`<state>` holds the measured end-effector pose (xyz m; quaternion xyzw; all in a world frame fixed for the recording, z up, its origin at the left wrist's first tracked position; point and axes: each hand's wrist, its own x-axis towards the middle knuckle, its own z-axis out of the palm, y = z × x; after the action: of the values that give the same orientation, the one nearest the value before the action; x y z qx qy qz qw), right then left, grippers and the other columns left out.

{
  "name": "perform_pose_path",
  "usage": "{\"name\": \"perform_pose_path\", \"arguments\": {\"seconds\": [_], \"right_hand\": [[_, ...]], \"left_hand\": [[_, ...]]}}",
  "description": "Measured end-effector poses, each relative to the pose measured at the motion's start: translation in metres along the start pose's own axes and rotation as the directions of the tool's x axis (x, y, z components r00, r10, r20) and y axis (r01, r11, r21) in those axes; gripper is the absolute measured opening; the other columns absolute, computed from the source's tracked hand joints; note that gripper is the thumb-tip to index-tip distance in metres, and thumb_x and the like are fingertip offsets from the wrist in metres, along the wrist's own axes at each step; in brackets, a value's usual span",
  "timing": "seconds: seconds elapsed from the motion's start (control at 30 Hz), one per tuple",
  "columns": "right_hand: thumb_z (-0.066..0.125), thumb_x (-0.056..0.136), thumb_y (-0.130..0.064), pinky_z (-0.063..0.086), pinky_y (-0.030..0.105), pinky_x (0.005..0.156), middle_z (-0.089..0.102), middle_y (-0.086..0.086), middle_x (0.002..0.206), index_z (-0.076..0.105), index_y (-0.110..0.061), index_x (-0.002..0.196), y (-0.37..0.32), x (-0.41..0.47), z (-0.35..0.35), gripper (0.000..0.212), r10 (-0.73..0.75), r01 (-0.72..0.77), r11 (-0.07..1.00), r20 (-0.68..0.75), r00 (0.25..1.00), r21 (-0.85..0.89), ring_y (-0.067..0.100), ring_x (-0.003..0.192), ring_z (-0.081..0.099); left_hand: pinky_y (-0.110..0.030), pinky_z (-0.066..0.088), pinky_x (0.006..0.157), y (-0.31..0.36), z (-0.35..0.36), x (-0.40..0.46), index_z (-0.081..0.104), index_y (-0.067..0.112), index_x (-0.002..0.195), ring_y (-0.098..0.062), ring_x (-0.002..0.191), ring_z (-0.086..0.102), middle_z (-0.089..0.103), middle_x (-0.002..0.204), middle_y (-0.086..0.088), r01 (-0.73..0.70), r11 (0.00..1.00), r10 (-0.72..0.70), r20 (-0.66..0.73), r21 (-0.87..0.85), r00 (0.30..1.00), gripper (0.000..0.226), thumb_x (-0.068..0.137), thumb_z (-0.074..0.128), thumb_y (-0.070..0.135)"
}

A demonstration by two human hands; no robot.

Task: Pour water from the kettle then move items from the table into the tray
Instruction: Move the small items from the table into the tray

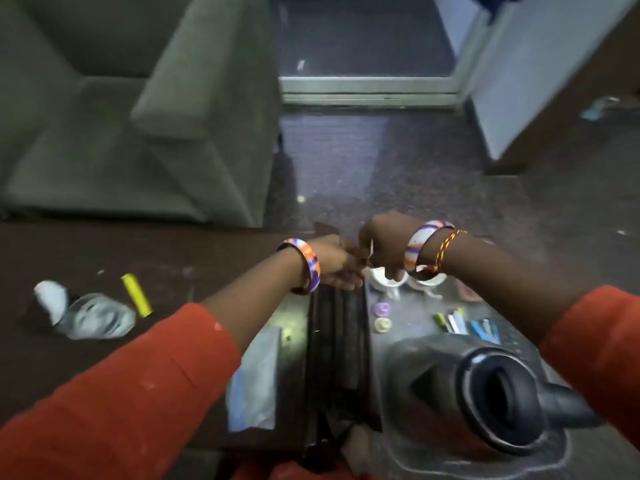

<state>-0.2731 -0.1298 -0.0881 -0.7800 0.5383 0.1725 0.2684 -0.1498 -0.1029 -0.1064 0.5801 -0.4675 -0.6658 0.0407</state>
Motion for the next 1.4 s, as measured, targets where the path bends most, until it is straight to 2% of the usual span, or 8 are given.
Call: {"name": "perform_pose_path", "arguments": {"seconds": [0.33,0.53,0.67,0.83,0.97,1.07,1.23,1.4], "right_hand": [[0.061,0.082,-0.013,0.036,0.005,0.042,0.073,0.016,0.100,0.064,-0.008,0.107,-0.218,0.121,0.093,0.026,-0.272,0.262,0.962,0.259,0.927,0.073,0.029,0.091,0.069],[0.061,0.081,-0.020,0.046,0.032,0.099,0.057,0.014,0.127,0.053,-0.016,0.123,-0.271,0.187,0.197,0.043,-0.079,0.069,0.994,0.123,0.989,0.086,0.031,0.117,0.055],[0.055,0.080,-0.017,0.045,0.044,0.099,0.054,0.019,0.123,0.054,-0.016,0.119,-0.267,0.198,0.239,0.039,0.127,-0.127,0.990,0.000,0.992,-0.054,0.039,0.118,0.049],[0.056,0.080,-0.017,0.036,0.049,0.106,0.047,0.024,0.132,0.049,-0.012,0.126,-0.272,0.203,0.267,0.047,0.212,-0.224,0.972,-0.144,0.967,-0.072,0.043,0.123,0.042],[0.075,0.063,-0.009,0.051,0.051,0.090,0.059,0.029,0.120,0.062,-0.009,0.110,-0.274,0.192,0.277,0.048,0.278,-0.288,0.958,-0.296,0.914,0.010,0.047,0.109,0.057],[0.072,0.067,-0.012,0.039,0.051,0.102,0.044,0.027,0.139,0.054,-0.009,0.124,-0.263,0.176,0.279,0.060,0.379,-0.346,0.925,-0.321,0.868,0.157,0.045,0.128,0.043],[0.057,0.085,-0.019,0.021,0.049,0.113,0.016,0.015,0.155,0.033,-0.015,0.140,-0.234,0.145,0.285,0.060,0.812,-0.664,0.568,-0.200,0.548,0.487,0.033,0.143,0.014],[0.062,0.082,-0.020,0.027,0.051,0.107,0.036,0.017,0.146,0.023,-0.010,0.143,-0.211,0.117,0.301,0.072,0.917,-0.710,0.173,0.150,0.368,0.683,0.036,0.136,0.031]], "left_hand": [[-0.013,0.043,0.038,-0.267,-0.152,-0.066,0.047,0.019,0.068,0.003,0.030,0.051,0.050,0.068,0.000,0.256,0.867,-0.387,-0.253,-0.427,0.887,0.028,0.095,0.043,0.012],[-0.016,0.040,0.045,-0.361,-0.192,-0.093,0.046,0.019,0.065,-0.009,0.055,0.044,0.047,0.065,0.000,0.376,0.852,-0.477,-0.246,-0.363,0.844,0.028,0.092,0.049,0.011],[-0.023,0.039,0.058,-0.366,-0.207,-0.071,0.052,0.015,0.066,-0.016,0.063,0.049,0.053,0.069,-0.007,0.265,0.959,-0.282,-0.352,-0.096,0.892,0.021,0.086,0.057,0.011],[-0.031,0.035,0.104,-0.330,-0.226,-0.023,0.058,0.004,0.119,-0.033,0.128,0.043,0.055,0.126,-0.024,0.139,0.968,-0.030,-0.456,0.207,0.890,0.035,0.086,0.053,0.017],[-0.036,0.028,0.114,-0.293,-0.255,0.023,0.056,0.004,0.121,-0.036,0.131,0.038,0.050,0.133,-0.027,0.198,0.979,-0.130,-0.632,0.038,0.764,0.040,0.086,0.050,0.022],[-0.040,0.041,0.102,-0.285,-0.274,0.041,0.054,0.003,0.125,-0.033,0.124,0.050,0.054,0.132,-0.011,0.370,0.915,-0.277,-0.419,0.159,0.865,0.038,0.090,0.047,0.017],[-0.037,0.045,0.097,-0.274,-0.263,0.041,0.052,0.003,0.127,-0.027,0.127,0.051,0.051,0.139,-0.007,0.375,0.718,-0.214,-0.327,0.586,0.920,0.038,0.090,0.047,0.008],[-0.046,0.049,0.097,-0.309,-0.200,0.064,0.049,0.002,0.127,-0.035,0.116,0.057,0.058,0.123,-0.019,0.365,0.922,-0.375,-0.539,-0.130,0.755,0.059,0.073,0.056,0.026]]}}
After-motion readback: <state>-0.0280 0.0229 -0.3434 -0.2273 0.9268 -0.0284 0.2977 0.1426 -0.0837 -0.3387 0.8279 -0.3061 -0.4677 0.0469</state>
